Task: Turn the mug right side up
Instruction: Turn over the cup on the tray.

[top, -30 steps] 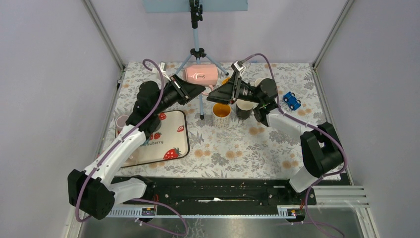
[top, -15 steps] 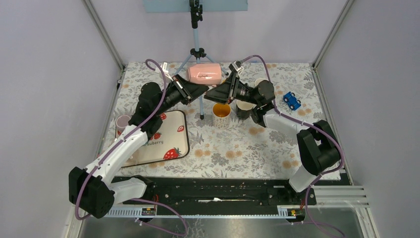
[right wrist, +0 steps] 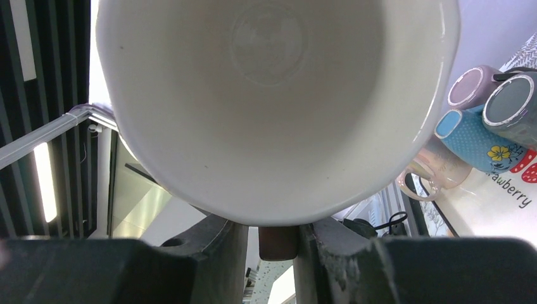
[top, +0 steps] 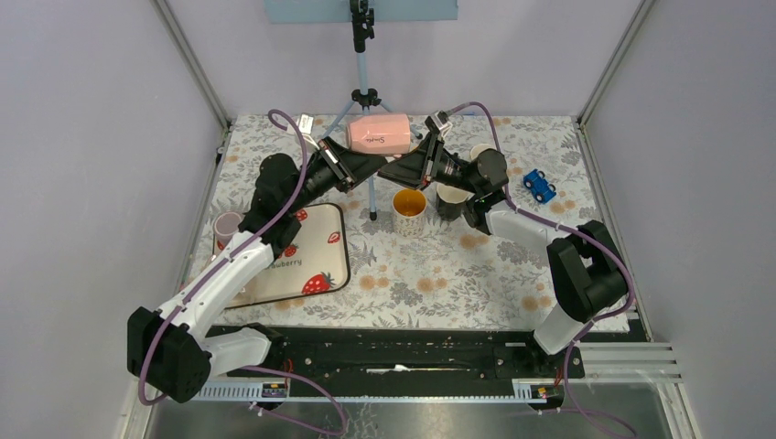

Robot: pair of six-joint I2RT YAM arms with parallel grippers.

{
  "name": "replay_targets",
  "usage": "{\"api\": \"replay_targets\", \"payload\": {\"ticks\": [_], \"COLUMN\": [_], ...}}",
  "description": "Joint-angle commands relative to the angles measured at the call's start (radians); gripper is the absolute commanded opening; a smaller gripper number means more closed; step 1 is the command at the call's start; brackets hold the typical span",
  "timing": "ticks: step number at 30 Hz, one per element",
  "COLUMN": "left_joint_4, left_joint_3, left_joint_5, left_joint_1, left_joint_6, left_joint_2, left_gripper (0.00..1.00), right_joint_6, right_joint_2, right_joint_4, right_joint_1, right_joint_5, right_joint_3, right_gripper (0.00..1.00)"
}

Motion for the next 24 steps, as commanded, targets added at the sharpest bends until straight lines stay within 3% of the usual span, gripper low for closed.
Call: {"api": "replay_targets", "payload": {"ticks": [1, 4, 7, 10, 14, 16, 21, 24], "left_joint_4": [0.139, 0.144, 0.175, 0.165, 0.129, 0.121, 0.12, 0.117], "left_joint_3": [0.012, 0.009, -0.008, 0.003, 0.027, 0.032, 0.029, 0.026], "left_joint_5": [0.025, 0.024, 0.02, 0.021, 0.03, 0.037, 0.047, 0.053], "left_joint_1": [-0.008, -0.006, -0.008, -0.008, -0.008, -0.008, -0.007, -0.007], "left_joint_6": [0.012, 0.013, 0.003, 0.008, 0.024, 0.031, 0.032, 0.035], "left_joint_2": [-0.014, -0.015, -0.025, -0.03, -0.031, -0.029, -0.025, -0.023], "left_gripper": [0.0, 0.0, 0.0, 0.0, 0.0, 0.0, 0.0, 0.0], "right_joint_6": [-0.02, -0.024, -0.023, -0.016, -0.021, -0.023, -0.011, -0.017], "right_joint_2": [-0.008, -0.011, -0.013, -0.013, -0.02, -0.022, -0.012, -0.01], "right_joint_4": [0.059, 0.051, 0.06, 0.093, 0.11, 0.108, 0.116, 0.096], "right_joint_1": [0.01, 0.01, 0.011, 0.011, 0.01, 0.009, 0.01, 0.01], "right_joint_5": [0.023, 0.022, 0.022, 0.013, -0.001, 0.001, 0.004, 0.0], "right_joint_3": [0.005, 0.003, -0.001, -0.005, -0.014, -0.018, -0.008, 0.004], "right_gripper": [0.13, 0.0, 0.01, 0.12, 0.34, 0.37, 0.3, 0.17]}}
